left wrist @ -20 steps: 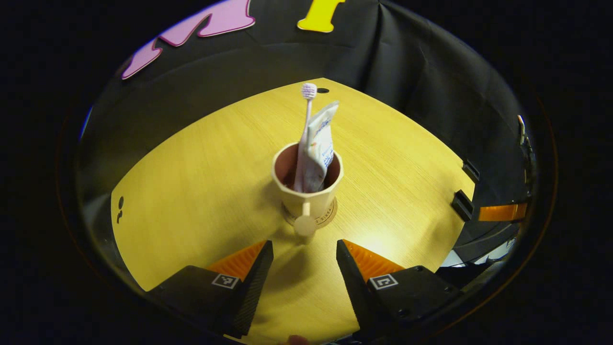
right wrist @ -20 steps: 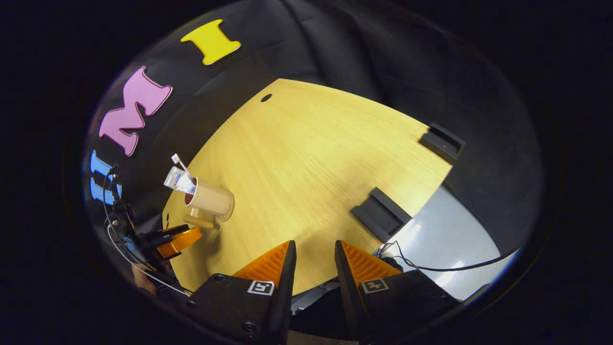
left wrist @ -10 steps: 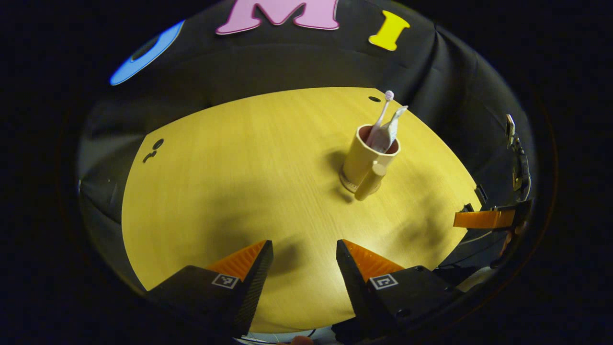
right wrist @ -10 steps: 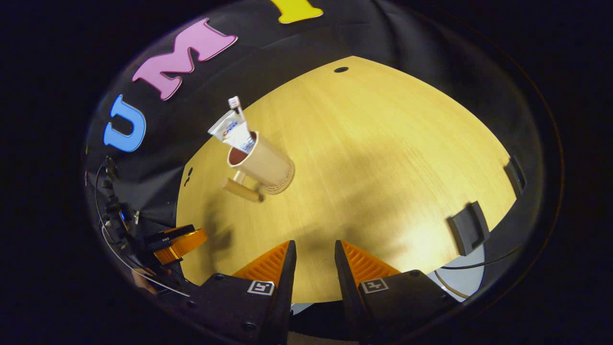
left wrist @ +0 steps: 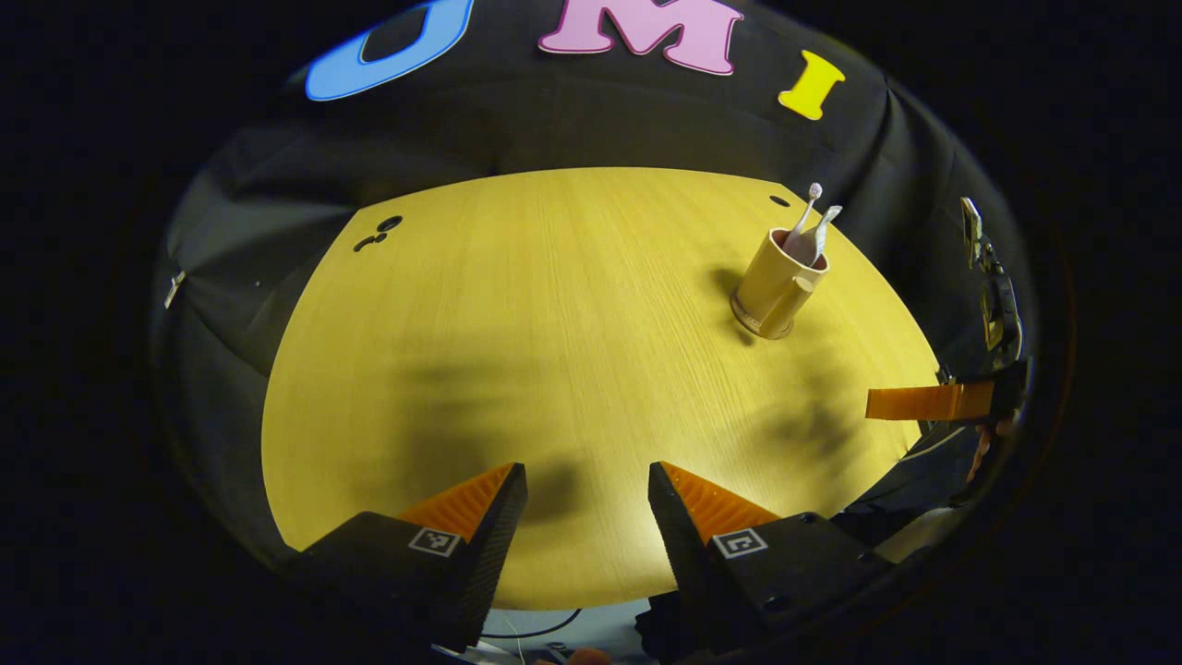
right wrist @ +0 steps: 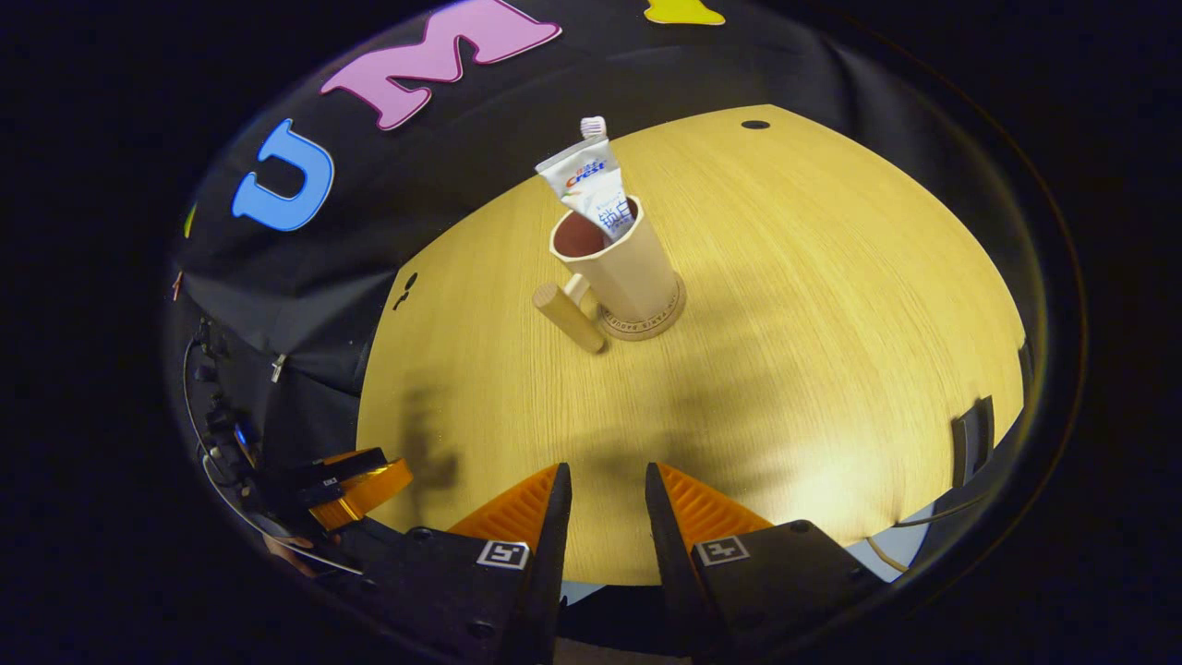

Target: Put the toothbrush and toothpaste on the desktop into the cup, then pick up the cup and place it on the coaster on the desktop.

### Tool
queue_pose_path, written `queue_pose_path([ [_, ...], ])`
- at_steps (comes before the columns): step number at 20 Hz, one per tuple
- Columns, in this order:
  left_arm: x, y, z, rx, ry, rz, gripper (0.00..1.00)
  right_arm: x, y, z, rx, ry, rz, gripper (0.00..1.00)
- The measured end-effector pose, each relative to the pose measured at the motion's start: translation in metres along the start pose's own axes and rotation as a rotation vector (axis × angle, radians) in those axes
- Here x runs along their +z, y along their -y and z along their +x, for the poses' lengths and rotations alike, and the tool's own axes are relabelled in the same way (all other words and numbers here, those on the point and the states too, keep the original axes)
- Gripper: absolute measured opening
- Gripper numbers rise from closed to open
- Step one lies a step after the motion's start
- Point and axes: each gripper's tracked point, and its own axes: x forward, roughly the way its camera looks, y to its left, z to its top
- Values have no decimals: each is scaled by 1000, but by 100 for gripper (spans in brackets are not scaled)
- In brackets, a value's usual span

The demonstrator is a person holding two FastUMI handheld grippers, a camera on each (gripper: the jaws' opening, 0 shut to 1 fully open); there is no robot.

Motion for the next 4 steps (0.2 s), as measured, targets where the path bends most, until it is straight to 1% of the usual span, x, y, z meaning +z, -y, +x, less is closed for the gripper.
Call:
queue_pose_path([
  [4, -8, -5, -1, -3, -5, -34, 83, -4, -6, 3, -4, 3, 0, 50],
])
